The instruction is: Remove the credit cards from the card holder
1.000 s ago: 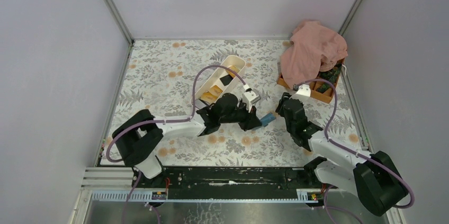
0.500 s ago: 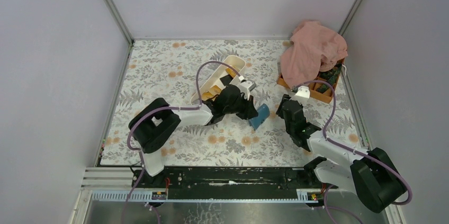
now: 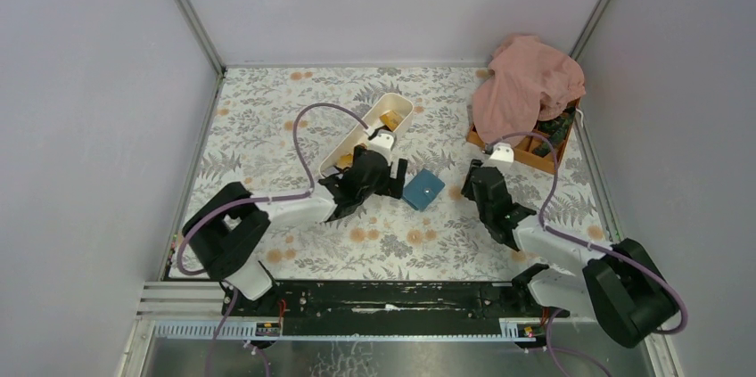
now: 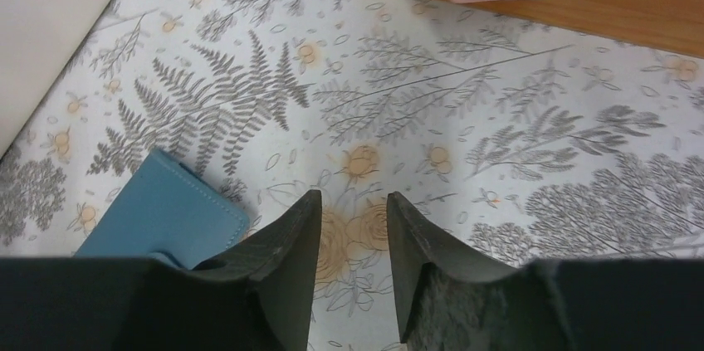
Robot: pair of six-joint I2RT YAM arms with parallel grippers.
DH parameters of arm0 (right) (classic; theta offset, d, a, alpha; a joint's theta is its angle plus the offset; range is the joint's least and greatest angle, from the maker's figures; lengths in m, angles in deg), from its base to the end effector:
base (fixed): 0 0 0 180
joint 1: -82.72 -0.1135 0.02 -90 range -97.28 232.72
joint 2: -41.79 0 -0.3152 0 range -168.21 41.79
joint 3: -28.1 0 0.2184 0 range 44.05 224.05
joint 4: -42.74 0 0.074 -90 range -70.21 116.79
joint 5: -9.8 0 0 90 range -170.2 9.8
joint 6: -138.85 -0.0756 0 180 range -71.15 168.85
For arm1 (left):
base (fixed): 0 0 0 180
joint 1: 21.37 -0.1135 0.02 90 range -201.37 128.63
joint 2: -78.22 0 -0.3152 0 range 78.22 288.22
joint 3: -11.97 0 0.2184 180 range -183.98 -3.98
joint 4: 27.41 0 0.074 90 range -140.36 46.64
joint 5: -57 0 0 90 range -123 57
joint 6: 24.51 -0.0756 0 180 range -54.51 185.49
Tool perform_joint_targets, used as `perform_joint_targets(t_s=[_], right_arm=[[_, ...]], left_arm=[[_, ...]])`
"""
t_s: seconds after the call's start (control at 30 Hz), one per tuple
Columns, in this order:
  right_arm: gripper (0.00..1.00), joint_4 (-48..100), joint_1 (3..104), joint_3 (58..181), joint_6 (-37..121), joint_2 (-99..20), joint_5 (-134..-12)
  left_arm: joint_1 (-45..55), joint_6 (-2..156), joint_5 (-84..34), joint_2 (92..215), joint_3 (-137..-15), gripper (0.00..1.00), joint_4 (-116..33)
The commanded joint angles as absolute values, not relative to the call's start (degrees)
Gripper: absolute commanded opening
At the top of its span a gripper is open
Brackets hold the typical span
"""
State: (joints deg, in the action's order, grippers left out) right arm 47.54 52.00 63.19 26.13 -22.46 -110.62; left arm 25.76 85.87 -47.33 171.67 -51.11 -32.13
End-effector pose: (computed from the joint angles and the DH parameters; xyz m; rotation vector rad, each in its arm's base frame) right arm 0.1920 0.0696 0.2336 0.2005 1.9251 0.0899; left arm 0.2504 -0.2422 0.2331 0.3666 2.1587 -0.4024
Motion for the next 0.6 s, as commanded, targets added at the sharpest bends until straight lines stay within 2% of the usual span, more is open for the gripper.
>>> perform_joint_targets(t_s=[0.0, 0.07, 0.13, 0.17, 0.23, 0.27, 0.37, 0.57], right_arm=[[0.37, 48.29, 50.49, 69.43, 28.47, -28.13, -104.63], [0.27, 45.47, 49.62, 72.5, 28.14, -32.96, -104.33], [0.08, 43.02, 49.02, 74.87, 27.23, -37.38, -105.2], [0.01, 42.4, 48.95, 75.42, 27.03, -38.3, -105.48], [0.0, 42.75, 48.97, 75.28, 27.0, -38.6, -105.3], [0.0, 43.82, 48.97, 74.57, 27.24, -38.22, -104.86], [0.0, 45.91, 48.97, 73.25, 27.71, -37.5, -103.35], [0.0, 46.38, 48.41, 73.65, 29.02, -38.54, -97.82]], left_arm=[[26.22, 85.54, -53.87, 166.92, -46.65, 0.87, -22.5], [26.18, 85.68, -53.57, 166.49, -45.57, 0.68, -21.21], [26.17, 85.8, -52.63, 167.22, -45.83, 0.45, -21.64], [26.2, 85.57, -52.91, 168.03, -46.63, 0.31, -23.04], [26.22, 84.95, -52.63, 170.43, -48.92, 0.07, -25.68], [26.24, 84.2, -52.35, 171.38, -49.74, 0.01, -26.56], [26.65, 84.06, -49.76, 172.76, -50.43, 0.01, -26.69], [26.79, 84.56, -46.42, 174.59, -51.18, 0.1, -26.31]])
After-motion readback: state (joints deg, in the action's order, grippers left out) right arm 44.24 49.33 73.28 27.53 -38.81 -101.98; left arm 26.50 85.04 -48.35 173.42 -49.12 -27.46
